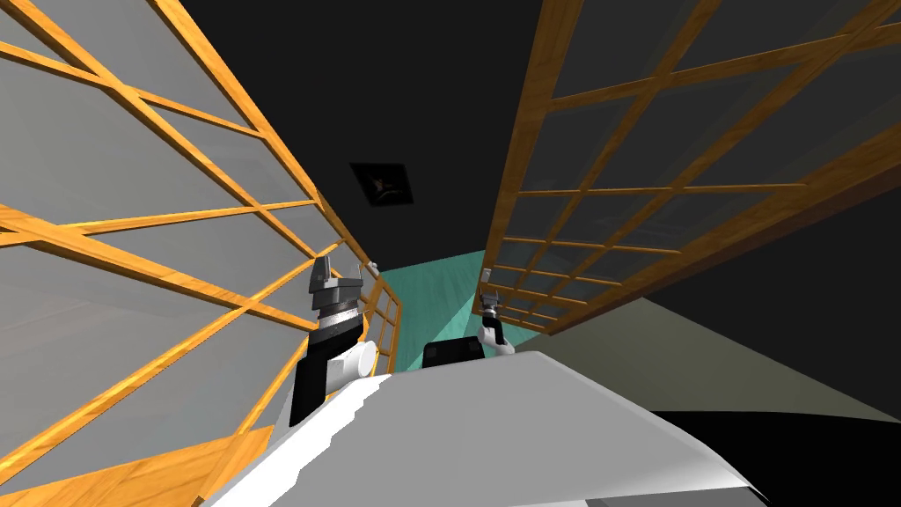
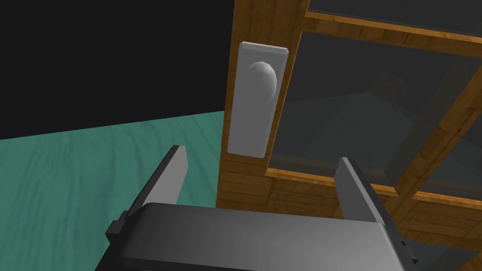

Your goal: Push the door open

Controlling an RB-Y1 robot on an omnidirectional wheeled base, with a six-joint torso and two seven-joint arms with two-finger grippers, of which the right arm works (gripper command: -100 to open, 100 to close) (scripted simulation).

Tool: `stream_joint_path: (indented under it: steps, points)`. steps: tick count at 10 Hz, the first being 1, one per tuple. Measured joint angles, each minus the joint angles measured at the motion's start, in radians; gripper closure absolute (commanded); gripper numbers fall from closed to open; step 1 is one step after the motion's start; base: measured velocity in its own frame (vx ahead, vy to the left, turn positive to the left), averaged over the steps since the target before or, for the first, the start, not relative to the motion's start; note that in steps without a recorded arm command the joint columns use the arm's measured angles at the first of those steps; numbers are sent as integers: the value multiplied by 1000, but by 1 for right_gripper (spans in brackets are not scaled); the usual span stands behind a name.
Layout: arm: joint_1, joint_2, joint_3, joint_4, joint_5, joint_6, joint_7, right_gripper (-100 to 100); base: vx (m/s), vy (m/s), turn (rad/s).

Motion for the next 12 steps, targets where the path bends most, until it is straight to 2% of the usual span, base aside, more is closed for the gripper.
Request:
stream_joint_path:
  steps: [4,6,7,9,11,12]
  points:
    - [4,12,-2,-7,-14,1,-66,-100,0,-10,24]
    - [-7,-24,-5,9,-16,-2,-71,-100,164,-70,24]
    - [1,-38,-6,-4,-17,1,-69,-100,191,-62,22]
    - [2,-54,-9,-7,-19,4,-69,-100,182,-81,19]
    - [-2,-50,-12,-1,-21,3,-74,-100,212,-62,23]
    - [-8,-36,-15,9,-22,-1,-76,-100,189,-74,7]
